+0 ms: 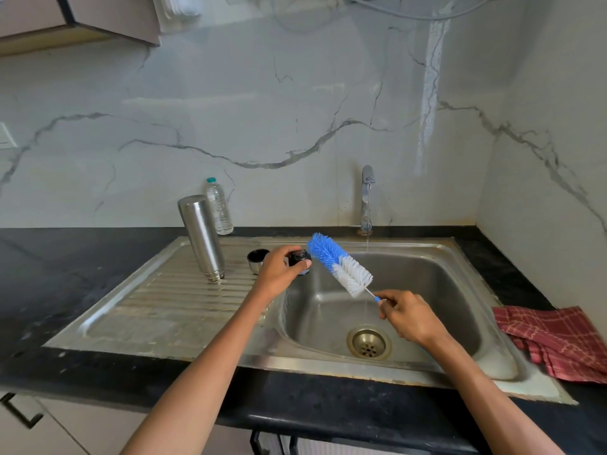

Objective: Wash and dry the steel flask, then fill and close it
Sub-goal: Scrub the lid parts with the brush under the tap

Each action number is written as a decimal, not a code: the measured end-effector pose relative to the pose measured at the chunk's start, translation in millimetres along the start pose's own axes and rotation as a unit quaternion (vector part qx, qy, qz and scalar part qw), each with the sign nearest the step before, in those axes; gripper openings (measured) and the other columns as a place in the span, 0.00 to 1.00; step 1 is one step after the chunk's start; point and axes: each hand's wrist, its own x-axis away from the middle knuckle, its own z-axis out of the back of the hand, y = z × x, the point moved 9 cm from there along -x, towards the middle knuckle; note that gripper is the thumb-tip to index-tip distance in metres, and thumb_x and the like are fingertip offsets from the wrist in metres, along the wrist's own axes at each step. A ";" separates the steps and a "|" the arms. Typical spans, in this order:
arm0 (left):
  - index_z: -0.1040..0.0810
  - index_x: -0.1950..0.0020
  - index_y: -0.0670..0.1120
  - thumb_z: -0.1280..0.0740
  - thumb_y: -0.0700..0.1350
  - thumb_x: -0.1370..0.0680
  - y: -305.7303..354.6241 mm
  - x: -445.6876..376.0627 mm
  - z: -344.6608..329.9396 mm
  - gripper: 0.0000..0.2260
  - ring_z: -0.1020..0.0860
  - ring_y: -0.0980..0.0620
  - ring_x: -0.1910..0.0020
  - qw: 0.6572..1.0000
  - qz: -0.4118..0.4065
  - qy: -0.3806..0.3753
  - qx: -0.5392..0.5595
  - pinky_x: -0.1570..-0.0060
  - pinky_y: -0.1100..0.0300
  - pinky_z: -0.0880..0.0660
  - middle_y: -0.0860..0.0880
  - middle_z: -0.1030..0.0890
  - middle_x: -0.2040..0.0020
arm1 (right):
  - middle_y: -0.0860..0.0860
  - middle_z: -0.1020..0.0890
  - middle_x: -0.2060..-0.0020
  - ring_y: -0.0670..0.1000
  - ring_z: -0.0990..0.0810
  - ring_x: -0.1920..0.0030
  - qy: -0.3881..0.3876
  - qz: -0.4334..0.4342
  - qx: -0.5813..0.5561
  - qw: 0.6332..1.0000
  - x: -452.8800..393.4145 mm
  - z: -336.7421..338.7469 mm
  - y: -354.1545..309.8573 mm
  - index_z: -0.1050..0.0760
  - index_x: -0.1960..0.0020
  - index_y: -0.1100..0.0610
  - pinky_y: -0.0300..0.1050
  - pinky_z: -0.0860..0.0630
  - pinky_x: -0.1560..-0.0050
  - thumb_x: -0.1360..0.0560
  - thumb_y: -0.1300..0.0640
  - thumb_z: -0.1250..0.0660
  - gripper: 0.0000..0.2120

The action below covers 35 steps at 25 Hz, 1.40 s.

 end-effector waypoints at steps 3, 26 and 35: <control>0.22 0.33 0.49 0.24 0.46 0.24 -6.3 6.5 22.8 0.20 0.20 0.53 0.42 0.999 0.021 0.022 0.023 0.41 0.61 0.27 0.51 0.20 0.40 | 0.46 0.17 0.62 0.43 0.23 0.70 -0.016 0.008 0.014 1.000 -0.7 -7.9 -3.1 0.20 0.35 0.47 0.41 0.26 0.65 0.17 0.52 0.39 0.14; 0.30 0.25 0.54 0.24 0.48 0.25 -95.1 50.7 94.8 0.29 0.21 0.54 0.44 0.992 0.098 -0.045 -0.071 0.44 0.57 0.25 0.50 0.25 0.32 | 0.45 0.15 0.57 0.56 0.18 0.49 0.015 0.038 -0.007 0.999 -6.2 -54.0 -47.4 0.21 0.36 0.44 0.52 0.22 0.45 0.19 0.51 0.39 0.15; 0.27 0.28 0.49 0.29 0.56 0.22 -63.5 22.3 100.6 0.25 0.23 0.48 0.37 0.991 0.085 0.049 -0.088 0.36 0.51 0.26 0.51 0.23 0.37 | 0.47 0.15 0.55 0.54 0.17 0.57 0.007 0.000 0.005 1.000 -9.4 -56.5 -34.7 0.21 0.37 0.45 0.54 0.19 0.50 0.20 0.52 0.41 0.15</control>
